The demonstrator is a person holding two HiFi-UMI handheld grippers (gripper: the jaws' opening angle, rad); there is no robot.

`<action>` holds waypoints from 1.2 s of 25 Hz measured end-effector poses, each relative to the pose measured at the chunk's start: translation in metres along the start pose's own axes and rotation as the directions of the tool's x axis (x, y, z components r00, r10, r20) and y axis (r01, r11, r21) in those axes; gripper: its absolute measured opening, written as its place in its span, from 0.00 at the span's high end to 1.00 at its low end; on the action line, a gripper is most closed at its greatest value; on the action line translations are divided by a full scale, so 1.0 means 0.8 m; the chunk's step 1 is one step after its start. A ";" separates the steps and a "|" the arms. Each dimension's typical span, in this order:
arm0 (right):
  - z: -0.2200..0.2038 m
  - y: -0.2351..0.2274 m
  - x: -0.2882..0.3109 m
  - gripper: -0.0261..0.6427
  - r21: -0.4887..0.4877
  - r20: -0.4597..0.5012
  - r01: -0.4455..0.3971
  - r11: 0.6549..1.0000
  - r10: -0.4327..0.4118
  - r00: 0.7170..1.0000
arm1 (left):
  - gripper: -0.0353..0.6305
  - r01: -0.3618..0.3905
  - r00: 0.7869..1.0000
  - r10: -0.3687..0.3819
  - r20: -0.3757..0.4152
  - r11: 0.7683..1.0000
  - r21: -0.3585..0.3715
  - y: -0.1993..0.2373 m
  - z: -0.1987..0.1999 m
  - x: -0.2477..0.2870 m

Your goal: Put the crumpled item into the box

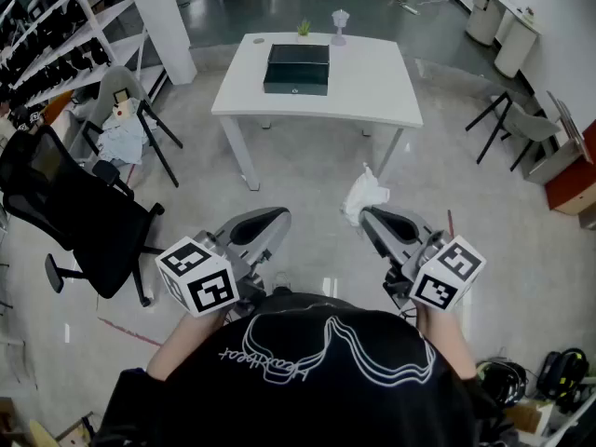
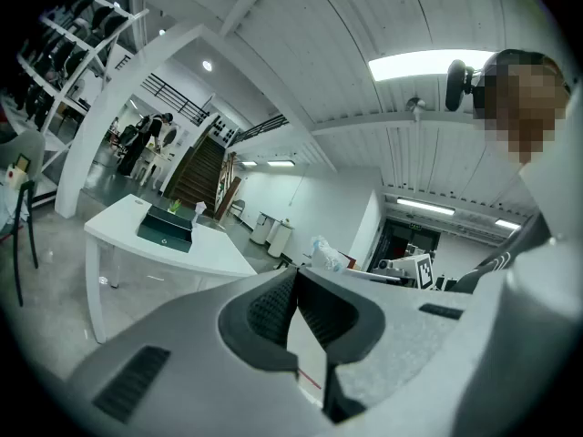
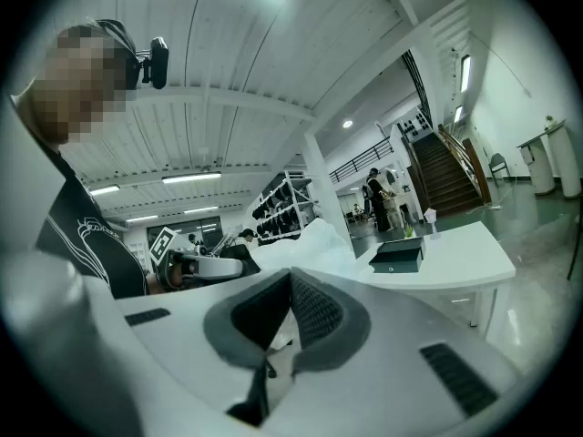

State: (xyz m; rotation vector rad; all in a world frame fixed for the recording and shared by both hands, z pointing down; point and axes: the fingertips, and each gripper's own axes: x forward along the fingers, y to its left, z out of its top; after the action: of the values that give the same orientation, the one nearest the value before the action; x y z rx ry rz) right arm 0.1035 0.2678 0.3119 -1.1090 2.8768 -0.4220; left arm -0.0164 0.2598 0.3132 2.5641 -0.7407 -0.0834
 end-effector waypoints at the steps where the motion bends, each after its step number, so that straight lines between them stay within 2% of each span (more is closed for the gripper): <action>1: 0.000 0.000 0.000 0.95 0.002 0.002 0.002 1.000 -0.002 1.000 | 0.94 0.002 1.000 -0.002 -0.004 1.000 0.004 0.000 0.000 0.001; 10: -0.006 -0.007 -0.005 0.95 0.028 0.012 0.020 0.999 -0.021 1.000 | 0.94 -0.002 1.000 0.002 -0.020 1.000 0.006 0.000 -0.004 0.003; 16: -0.016 -0.017 0.004 0.95 -0.007 -0.021 0.039 0.999 -0.039 0.999 | 0.94 0.004 1.000 -0.004 -0.013 1.000 -0.016 0.012 -0.007 0.013; 30: -0.010 -0.106 0.093 0.95 0.034 -0.059 0.058 0.998 -0.056 0.997 | 0.94 0.009 1.000 -0.010 -0.019 0.998 -0.063 0.122 0.022 0.070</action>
State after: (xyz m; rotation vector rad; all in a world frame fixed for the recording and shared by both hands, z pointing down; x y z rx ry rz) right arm 0.1023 0.1605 0.3469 -1.1947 2.8810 -0.5143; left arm -0.0194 0.1506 0.3453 2.5051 -0.7081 -0.0840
